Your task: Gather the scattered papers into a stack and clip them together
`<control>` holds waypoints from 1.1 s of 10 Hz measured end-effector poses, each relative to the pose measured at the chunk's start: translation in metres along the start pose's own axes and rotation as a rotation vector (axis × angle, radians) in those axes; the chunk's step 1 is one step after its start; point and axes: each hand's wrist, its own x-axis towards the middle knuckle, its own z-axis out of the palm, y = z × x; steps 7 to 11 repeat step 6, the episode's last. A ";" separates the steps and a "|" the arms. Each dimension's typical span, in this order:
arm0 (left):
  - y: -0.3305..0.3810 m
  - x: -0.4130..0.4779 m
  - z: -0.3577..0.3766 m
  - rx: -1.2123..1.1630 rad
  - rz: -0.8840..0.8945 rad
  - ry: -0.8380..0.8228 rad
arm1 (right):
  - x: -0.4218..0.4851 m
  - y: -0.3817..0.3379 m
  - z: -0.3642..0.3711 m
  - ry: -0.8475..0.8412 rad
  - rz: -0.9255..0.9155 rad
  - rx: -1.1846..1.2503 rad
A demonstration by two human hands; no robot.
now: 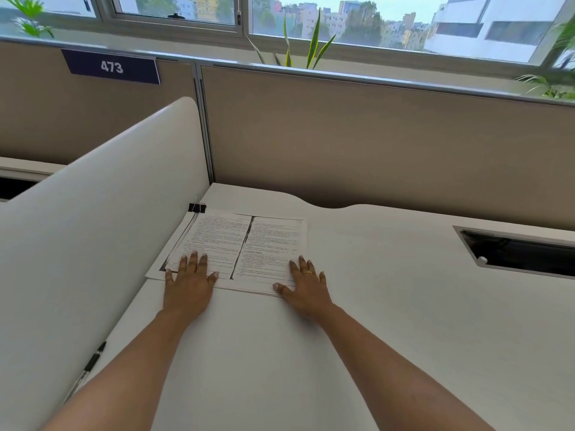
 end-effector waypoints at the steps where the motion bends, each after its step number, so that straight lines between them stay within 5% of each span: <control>1: -0.001 0.000 -0.002 0.005 -0.004 -0.011 | -0.001 0.001 -0.003 -0.011 -0.011 0.009; 11: 0.030 -0.058 0.005 -0.024 0.009 0.043 | -0.050 0.021 0.003 0.039 -0.099 -0.010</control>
